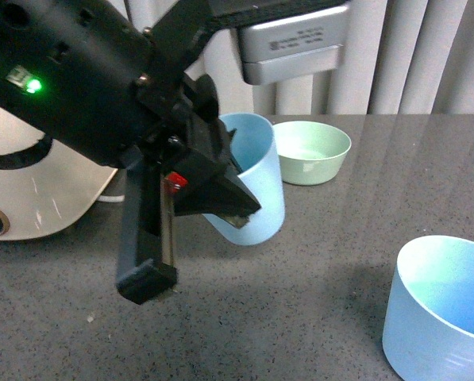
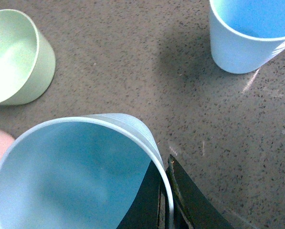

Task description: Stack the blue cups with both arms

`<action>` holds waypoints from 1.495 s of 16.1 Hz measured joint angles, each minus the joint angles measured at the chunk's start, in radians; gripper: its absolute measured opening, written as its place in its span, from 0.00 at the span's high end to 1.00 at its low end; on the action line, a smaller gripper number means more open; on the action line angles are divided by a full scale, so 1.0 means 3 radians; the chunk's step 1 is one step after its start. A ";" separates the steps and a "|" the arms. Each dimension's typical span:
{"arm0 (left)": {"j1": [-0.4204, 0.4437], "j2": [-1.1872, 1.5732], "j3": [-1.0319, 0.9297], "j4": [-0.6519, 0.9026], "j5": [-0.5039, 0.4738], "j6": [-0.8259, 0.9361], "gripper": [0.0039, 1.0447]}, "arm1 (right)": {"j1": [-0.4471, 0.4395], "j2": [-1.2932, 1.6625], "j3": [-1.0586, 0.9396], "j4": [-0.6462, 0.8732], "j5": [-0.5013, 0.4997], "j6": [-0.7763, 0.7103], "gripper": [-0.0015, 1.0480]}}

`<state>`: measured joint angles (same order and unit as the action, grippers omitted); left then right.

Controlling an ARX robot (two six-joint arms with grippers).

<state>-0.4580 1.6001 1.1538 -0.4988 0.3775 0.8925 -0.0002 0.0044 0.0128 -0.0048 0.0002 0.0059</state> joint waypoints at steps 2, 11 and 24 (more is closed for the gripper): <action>-0.0120 0.0106 0.0037 -0.0083 -0.0029 0.0018 0.98 | 0.0000 0.0000 0.0000 0.0001 0.0000 0.0000 0.06; -0.0454 0.0229 0.0006 -0.0435 0.0114 0.0048 0.98 | 0.0000 0.0000 0.0000 0.0001 0.0001 0.0000 0.06; -0.0411 0.0148 0.0057 -0.0496 0.0233 0.0175 0.31 | 0.0000 0.0000 0.0000 0.0001 0.0001 0.0000 0.06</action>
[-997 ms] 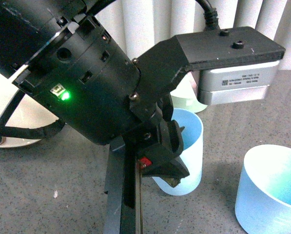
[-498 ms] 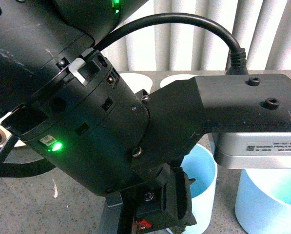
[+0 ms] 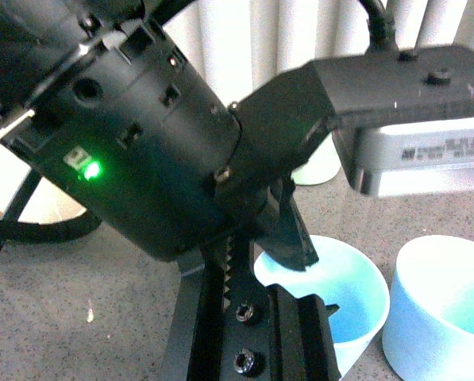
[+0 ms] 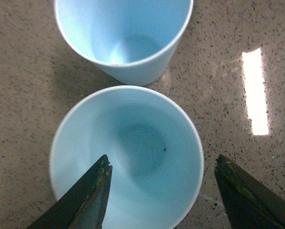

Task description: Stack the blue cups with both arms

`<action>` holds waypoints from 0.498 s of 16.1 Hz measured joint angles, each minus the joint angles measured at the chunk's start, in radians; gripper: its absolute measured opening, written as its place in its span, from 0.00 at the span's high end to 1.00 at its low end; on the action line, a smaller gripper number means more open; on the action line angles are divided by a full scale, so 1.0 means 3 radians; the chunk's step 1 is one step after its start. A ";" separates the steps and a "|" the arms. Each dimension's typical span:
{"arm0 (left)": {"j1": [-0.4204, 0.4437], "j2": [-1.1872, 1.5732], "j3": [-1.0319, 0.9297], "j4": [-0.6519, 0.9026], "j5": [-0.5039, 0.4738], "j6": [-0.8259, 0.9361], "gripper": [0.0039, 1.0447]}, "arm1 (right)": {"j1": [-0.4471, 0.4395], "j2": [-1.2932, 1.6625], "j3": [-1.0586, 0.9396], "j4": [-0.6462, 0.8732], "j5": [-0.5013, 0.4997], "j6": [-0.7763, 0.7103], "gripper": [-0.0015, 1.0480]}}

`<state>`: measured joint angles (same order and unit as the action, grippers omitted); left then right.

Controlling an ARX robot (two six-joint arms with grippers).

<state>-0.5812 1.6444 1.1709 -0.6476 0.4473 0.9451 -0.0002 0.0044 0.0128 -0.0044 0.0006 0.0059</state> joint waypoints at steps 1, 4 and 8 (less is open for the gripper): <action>0.0019 -0.0033 0.0022 0.0013 0.0027 -0.0023 0.22 | 0.0000 0.0000 0.0000 0.0000 -0.0001 0.0000 0.06; 0.0086 -0.0151 0.0085 -0.0039 0.0202 -0.0084 0.05 | 0.0000 0.0000 0.0000 -0.0001 -0.0001 0.0000 0.06; 0.0272 -0.0340 0.0156 0.0025 0.0515 -0.0205 0.06 | 0.0000 0.0000 0.0000 0.0000 -0.0001 0.0000 0.06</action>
<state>-0.4995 1.5425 1.2179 -0.6399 0.6018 0.8837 -0.0002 0.0044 0.0128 -0.0044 0.0002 0.0059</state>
